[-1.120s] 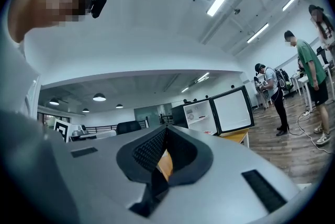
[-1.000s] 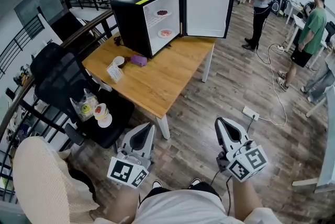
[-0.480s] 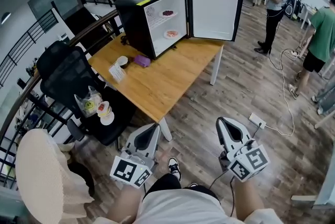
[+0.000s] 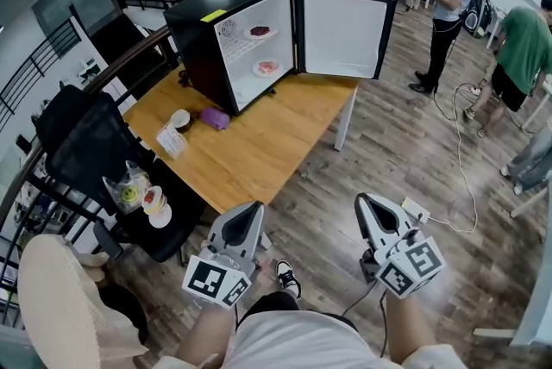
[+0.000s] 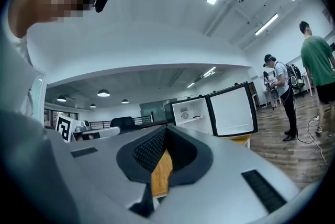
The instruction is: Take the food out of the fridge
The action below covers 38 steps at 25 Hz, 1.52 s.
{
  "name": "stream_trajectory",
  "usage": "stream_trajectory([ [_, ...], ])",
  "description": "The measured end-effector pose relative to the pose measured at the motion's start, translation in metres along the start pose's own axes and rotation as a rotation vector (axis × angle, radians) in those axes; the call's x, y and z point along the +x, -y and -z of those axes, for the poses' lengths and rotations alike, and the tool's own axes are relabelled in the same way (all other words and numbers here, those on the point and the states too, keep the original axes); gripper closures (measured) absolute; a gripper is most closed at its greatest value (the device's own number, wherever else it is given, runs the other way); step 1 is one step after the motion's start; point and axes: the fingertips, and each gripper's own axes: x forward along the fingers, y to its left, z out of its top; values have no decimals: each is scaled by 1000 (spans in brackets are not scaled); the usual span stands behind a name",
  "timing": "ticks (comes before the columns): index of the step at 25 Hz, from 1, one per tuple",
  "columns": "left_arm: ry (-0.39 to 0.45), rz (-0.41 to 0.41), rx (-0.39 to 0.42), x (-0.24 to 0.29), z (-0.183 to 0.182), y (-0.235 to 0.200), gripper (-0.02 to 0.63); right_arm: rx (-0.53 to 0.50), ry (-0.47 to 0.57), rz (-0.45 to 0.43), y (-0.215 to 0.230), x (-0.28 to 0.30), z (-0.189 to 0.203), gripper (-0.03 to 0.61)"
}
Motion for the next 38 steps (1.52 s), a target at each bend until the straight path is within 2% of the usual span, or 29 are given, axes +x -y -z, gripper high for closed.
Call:
stream_trajectory([
  [12, -2, -45, 11, 75, 6, -134, 606, 42, -41, -45, 38, 164, -1, 558],
  [17, 15, -106, 8, 81, 7, -182, 606, 16, -70, -92, 34, 220, -1, 558],
  [23, 17, -174, 7, 91, 9, -219, 606, 13, -87, -172, 38, 275, -1, 558],
  [30, 2, -320, 13, 125, 21, -254, 606, 30, -125, -311, 71, 341, 5, 558],
  [38, -39, -519, 27, 189, 31, -269, 606, 91, -176, -446, 156, 406, 1, 558],
])
